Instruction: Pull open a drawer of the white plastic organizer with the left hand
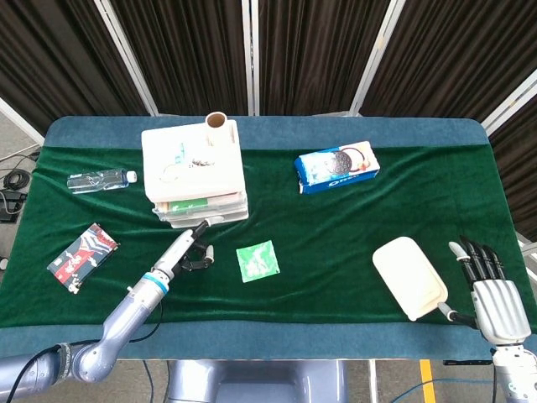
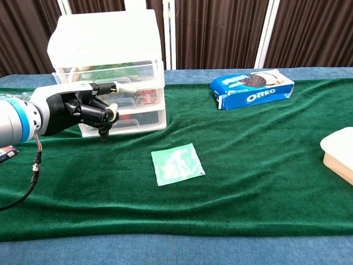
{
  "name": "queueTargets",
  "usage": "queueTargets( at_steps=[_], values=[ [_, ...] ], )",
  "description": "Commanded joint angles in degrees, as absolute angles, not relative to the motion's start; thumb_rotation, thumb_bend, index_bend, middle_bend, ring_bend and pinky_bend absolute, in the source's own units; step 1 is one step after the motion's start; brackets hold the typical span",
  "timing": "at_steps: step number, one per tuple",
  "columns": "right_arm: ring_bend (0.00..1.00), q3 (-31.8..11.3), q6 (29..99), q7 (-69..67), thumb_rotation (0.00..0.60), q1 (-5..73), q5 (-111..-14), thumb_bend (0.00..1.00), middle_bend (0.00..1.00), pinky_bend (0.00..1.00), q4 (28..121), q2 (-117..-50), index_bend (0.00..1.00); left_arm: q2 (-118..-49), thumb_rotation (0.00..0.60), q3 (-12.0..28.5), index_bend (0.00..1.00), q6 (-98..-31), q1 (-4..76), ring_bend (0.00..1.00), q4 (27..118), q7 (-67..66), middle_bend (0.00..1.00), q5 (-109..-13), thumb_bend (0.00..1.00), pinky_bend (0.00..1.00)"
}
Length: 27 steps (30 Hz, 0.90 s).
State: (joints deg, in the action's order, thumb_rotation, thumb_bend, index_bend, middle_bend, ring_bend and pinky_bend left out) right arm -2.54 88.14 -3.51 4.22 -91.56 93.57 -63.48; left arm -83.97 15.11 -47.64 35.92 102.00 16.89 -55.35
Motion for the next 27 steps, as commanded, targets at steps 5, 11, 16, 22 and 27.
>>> queueTargets(
  at_steps=[5, 11, 16, 22, 27],
  values=[
    [0.00, -2.56, 88.13, -3.54, 0.600, 4.21, -91.50, 0.02, 0.00, 0.00, 93.55, -63.47, 0.02, -83.51, 0.600, 11.82, 0.13, -53.66, 33.46, 0.51, 103.70, 12.59, 0.63, -62.49, 0.73, 0.52],
    [0.00, -2.46, 88.10, -3.08, 0.600, 4.23, -91.68, 0.02, 0.00, 0.00, 93.62, -63.61, 0.02, -83.98, 0.600, 8.53, 0.29, -63.90, 30.96, 0.31, 105.92, 0.85, 0.42, -69.81, 0.73, 0.43],
    [0.00, -2.44, 88.19, -2.92, 0.600, 4.18, -91.75, 0.02, 0.00, 0.00, 93.68, -63.65, 0.02, -84.74, 0.600, 8.13, 0.21, -70.85, 29.03, 0.33, 108.07, -6.43, 0.45, -72.48, 0.73, 0.47],
    [0.00, -2.47, 88.25, -3.06, 0.600, 4.18, -91.77, 0.02, 0.00, 0.00, 93.65, -63.63, 0.02, -87.51, 0.600, 9.11, 0.15, -79.71, 27.50, 0.51, 109.92, -21.27, 0.64, -73.47, 0.73, 0.60],
    [0.00, -2.51, 88.39, -3.23, 0.600, 4.13, -91.77, 0.02, 0.00, 0.00, 93.67, -63.54, 0.02, -89.32, 0.600, 11.13, 0.13, -82.97, 27.69, 0.63, 111.26, -32.59, 0.76, -69.42, 0.74, 0.69]
  ],
)
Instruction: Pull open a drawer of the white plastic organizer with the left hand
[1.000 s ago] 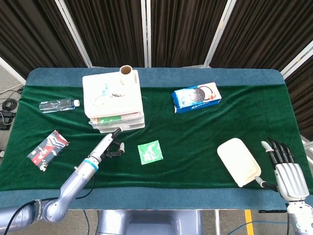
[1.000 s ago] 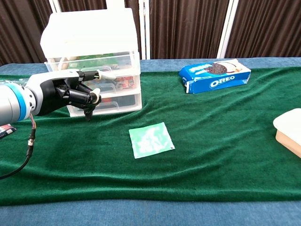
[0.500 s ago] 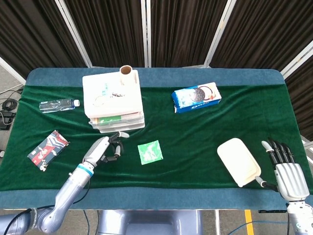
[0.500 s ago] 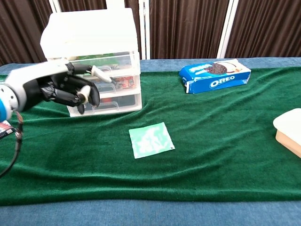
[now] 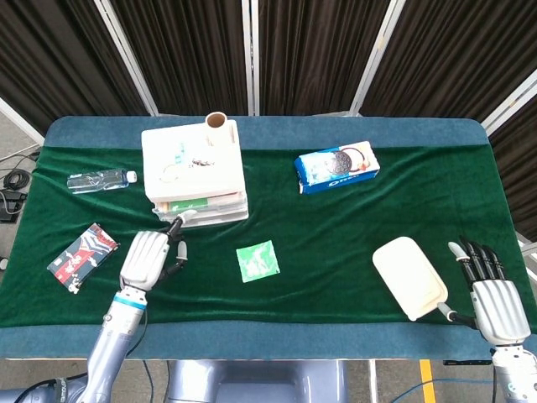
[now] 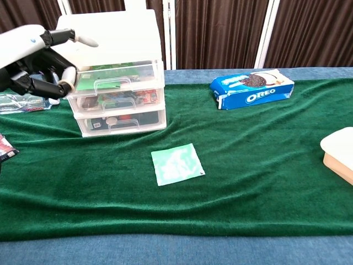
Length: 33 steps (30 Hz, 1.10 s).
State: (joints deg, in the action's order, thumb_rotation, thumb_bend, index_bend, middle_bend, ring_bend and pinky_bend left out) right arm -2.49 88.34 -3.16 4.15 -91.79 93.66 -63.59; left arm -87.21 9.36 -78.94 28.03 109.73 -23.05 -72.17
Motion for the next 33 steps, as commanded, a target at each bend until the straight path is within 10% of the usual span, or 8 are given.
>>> queueTargets(
  at_steps=[1, 33],
  values=[
    [0.00, -2.51, 88.41, -3.29, 0.600, 4.13, -91.78, 0.02, 0.00, 0.00, 93.67, -63.51, 0.02, -89.78, 0.600, 11.52, 0.12, -83.69, 27.87, 0.63, 111.17, -34.72, 0.77, -69.03, 0.74, 0.70],
    [0.00, -2.48, 88.24, -3.78, 0.600, 4.18, -91.75, 0.02, 0.00, 0.00, 93.58, -63.39, 0.02, -92.18, 0.600, 17.23, 0.20, -81.46, 34.13, 0.65, 110.07, -45.82, 0.79, -51.87, 0.74, 0.70]
  ],
)
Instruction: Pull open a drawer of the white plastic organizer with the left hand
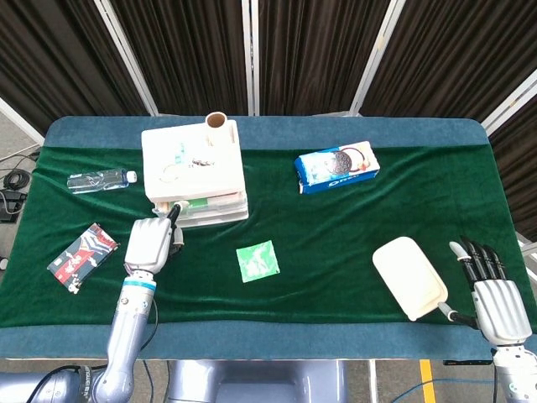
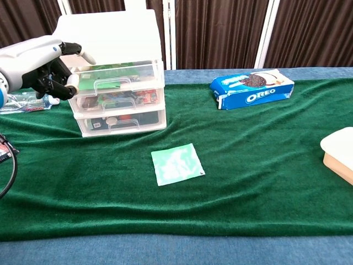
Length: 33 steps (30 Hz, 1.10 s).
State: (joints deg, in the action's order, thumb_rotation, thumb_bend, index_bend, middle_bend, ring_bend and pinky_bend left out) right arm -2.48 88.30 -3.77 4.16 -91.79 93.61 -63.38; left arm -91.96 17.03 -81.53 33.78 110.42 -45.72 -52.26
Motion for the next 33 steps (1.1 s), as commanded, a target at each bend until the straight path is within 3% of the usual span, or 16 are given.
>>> queueTargets(
  at_steps=[1, 33],
  values=[
    [0.00, -2.47, 88.19, -3.79, 0.600, 4.19, -91.72, 0.02, 0.00, 0.00, 93.55, -63.39, 0.02, -92.35, 0.600, 17.39, 0.20, -81.41, 34.40, 0.65, 109.84, -45.83, 0.79, -51.54, 0.74, 0.70],
    [0.00, -2.46, 88.26, -4.04, 0.600, 4.21, -91.84, 0.02, 0.00, 0.00, 93.50, -63.34, 0.02, -93.68, 0.600, 17.32, 0.21, -82.72, 37.96, 0.66, 108.91, -46.46, 0.80, -48.09, 0.73, 0.70]
  ],
)
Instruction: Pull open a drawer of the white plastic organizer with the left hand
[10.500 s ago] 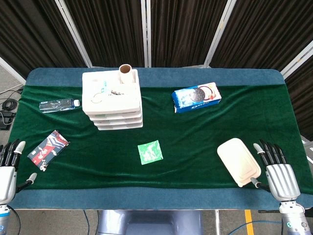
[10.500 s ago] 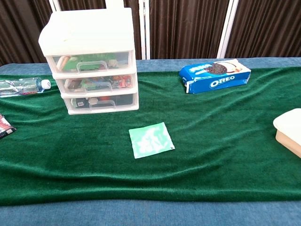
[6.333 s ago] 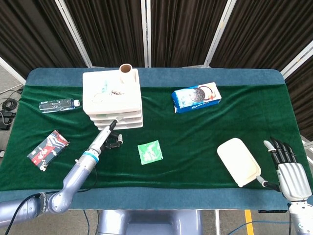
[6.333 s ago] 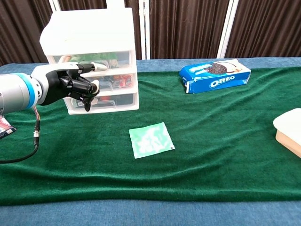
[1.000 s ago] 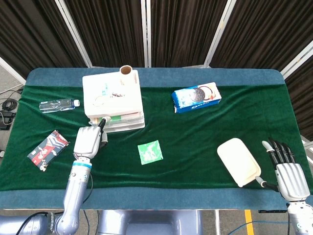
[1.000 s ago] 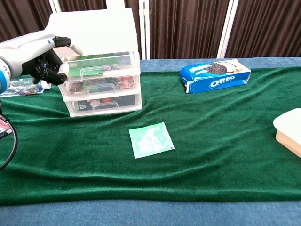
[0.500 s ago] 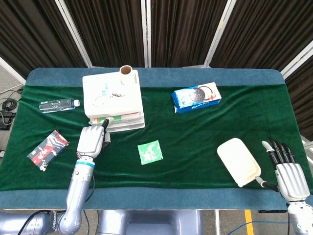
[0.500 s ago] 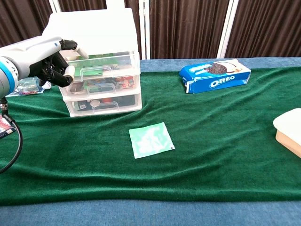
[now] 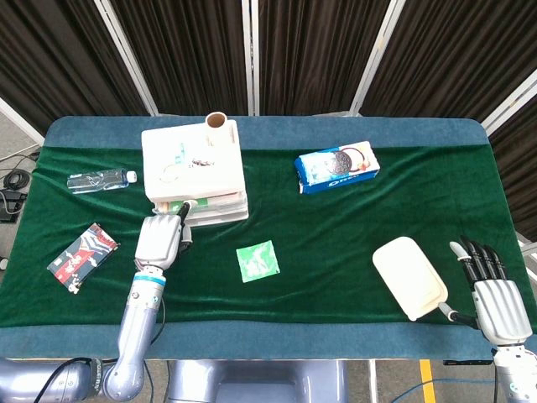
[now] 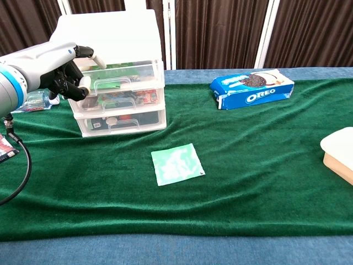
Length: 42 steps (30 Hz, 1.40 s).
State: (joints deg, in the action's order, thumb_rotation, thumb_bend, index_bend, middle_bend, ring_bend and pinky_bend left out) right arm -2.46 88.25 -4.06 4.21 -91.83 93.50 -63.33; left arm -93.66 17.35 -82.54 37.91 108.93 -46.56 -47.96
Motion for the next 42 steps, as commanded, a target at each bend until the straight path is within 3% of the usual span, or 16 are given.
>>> queueTargets(
  at_steps=[1, 25, 42],
  values=[
    [0.00, -2.46, 88.26, -4.04, 0.600, 4.20, -91.84, 0.02, 0.00, 0.00, 93.49, -63.34, 0.02, -93.67, 0.600, 17.30, 0.21, -82.77, 37.97, 0.66, 108.90, -46.42, 0.80, -48.10, 0.73, 0.70],
    [0.00, -2.39, 88.43, -3.91, 0.600, 4.13, -92.03, 0.02, 0.00, 0.00, 93.69, -63.31, 0.02, -93.20, 0.600, 16.11, 0.33, -82.80, 38.52, 0.66, 110.38, -45.48, 0.80, -47.49, 0.74, 0.70],
    [0.00, -2.43, 88.41, -3.96, 0.600, 4.09, -91.88, 0.02, 0.00, 0.00, 93.79, -63.23, 0.02, -92.46, 0.600, 12.06, 0.36, -83.86, 37.55, 0.67, 114.43, -45.91, 0.81, -51.40, 0.74, 0.70]
  ],
)
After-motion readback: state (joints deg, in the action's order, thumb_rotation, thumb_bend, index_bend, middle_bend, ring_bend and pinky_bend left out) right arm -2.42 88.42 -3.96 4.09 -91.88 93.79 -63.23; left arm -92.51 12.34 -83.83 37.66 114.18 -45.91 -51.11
